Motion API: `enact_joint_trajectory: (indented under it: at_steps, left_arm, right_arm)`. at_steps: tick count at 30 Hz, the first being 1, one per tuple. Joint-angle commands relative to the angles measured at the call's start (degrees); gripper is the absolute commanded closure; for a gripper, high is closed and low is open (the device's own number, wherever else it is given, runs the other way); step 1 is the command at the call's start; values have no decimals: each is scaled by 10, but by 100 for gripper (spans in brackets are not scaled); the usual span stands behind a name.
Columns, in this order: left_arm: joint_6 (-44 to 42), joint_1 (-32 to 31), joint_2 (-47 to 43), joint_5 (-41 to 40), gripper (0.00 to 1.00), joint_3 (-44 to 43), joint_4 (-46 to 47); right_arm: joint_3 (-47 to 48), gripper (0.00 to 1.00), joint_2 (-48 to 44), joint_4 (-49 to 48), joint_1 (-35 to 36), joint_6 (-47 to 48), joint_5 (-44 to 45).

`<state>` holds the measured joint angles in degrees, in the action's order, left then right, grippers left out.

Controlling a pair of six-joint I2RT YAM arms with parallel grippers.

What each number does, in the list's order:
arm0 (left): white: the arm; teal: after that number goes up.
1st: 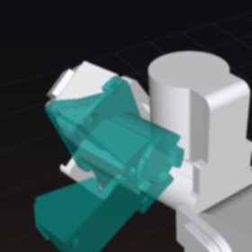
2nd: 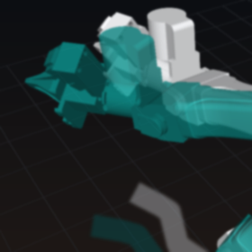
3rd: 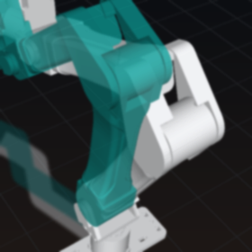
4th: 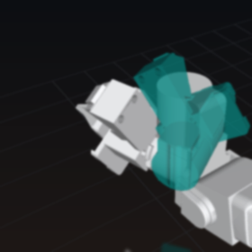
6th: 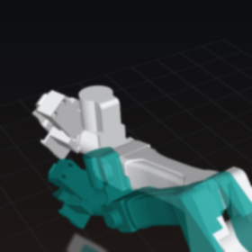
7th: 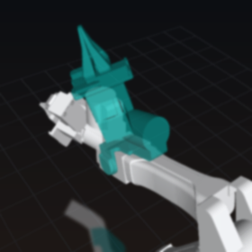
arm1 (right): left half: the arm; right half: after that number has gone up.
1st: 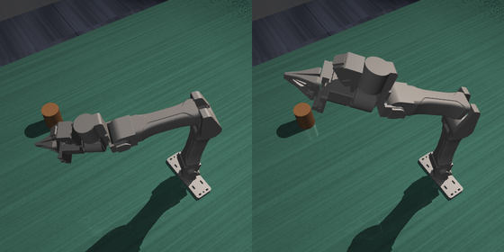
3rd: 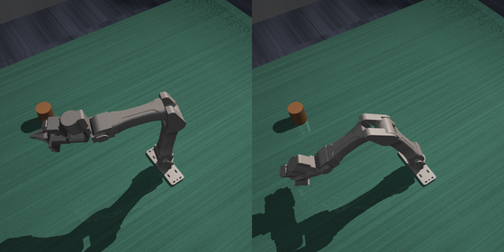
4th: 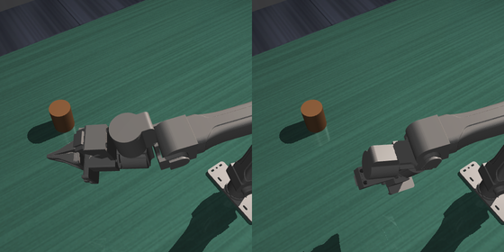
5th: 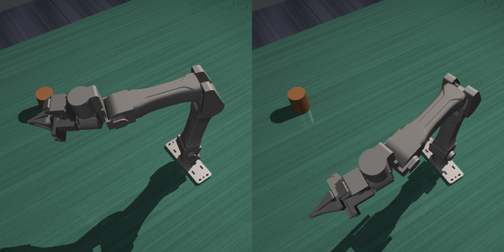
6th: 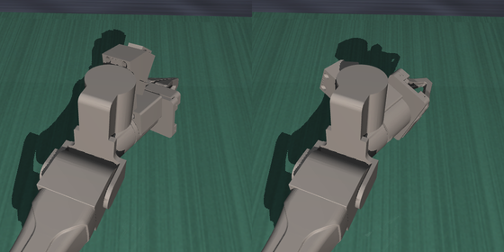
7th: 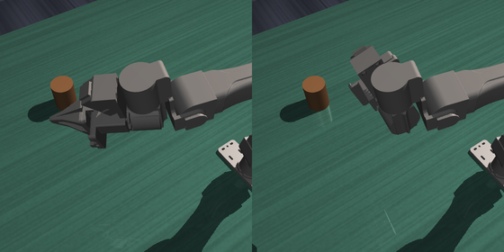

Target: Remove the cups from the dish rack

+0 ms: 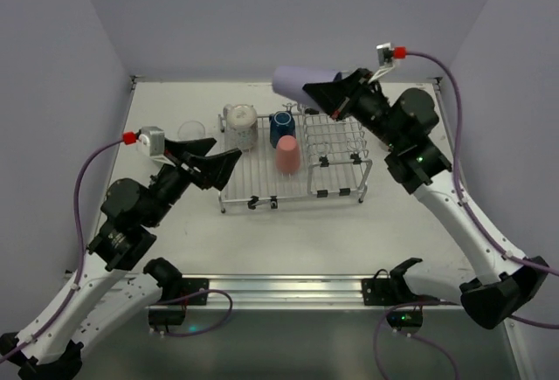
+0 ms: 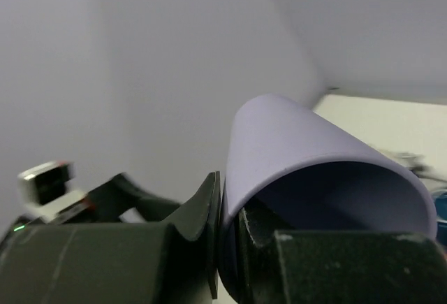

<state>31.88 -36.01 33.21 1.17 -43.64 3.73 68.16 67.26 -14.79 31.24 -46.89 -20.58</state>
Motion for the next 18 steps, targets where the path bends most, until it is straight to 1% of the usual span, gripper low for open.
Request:
enact_joint_trajectory:
  at_steps: [1,2,3,4,5,7,8,9,11,12,13,14,18]
  left_arm:
    - [-81,1,-7,-53,0,-35,-156]
    - [-92,1,-3,-58,0,-36,-180]
    - [-108,1,3,-63,0,-39,-201]
    - [-115,1,6,-70,0,-44,-239]
    - [-131,1,10,-70,0,-47,-254]
    - [-144,1,16,-72,0,-47,-279]
    - [-156,1,18,-73,0,-44,-281]
    - [-162,1,21,-75,0,-43,-282]
    - [-174,1,28,-76,0,-33,-276]
    - [-177,1,34,-71,0,-29,-273]
    - [-180,1,38,-66,0,-26,-265]
    - [-181,1,41,-63,0,-21,-261]
    - [-179,1,45,-28,0,3,-238]
  right_arm:
    - [118,100,-31,246,-49,197,174]
    - [126,100,-29,295,-69,214,184]
    - [151,100,-21,324,-105,239,211]
    - [164,100,-14,349,-120,254,238]
    - [176,100,-7,397,-143,287,265]
    - [220,100,26,446,-163,312,335]
    - [232,100,39,488,-172,332,347]
    - [265,100,55,511,-194,339,351]
    - [296,100,105,568,-218,360,369]
    - [326,100,122,588,-224,365,374]
    - [344,100,156,607,-232,370,385]
    - [355,100,171,634,-240,379,389]
    - [412,100,238,677,-261,393,387]
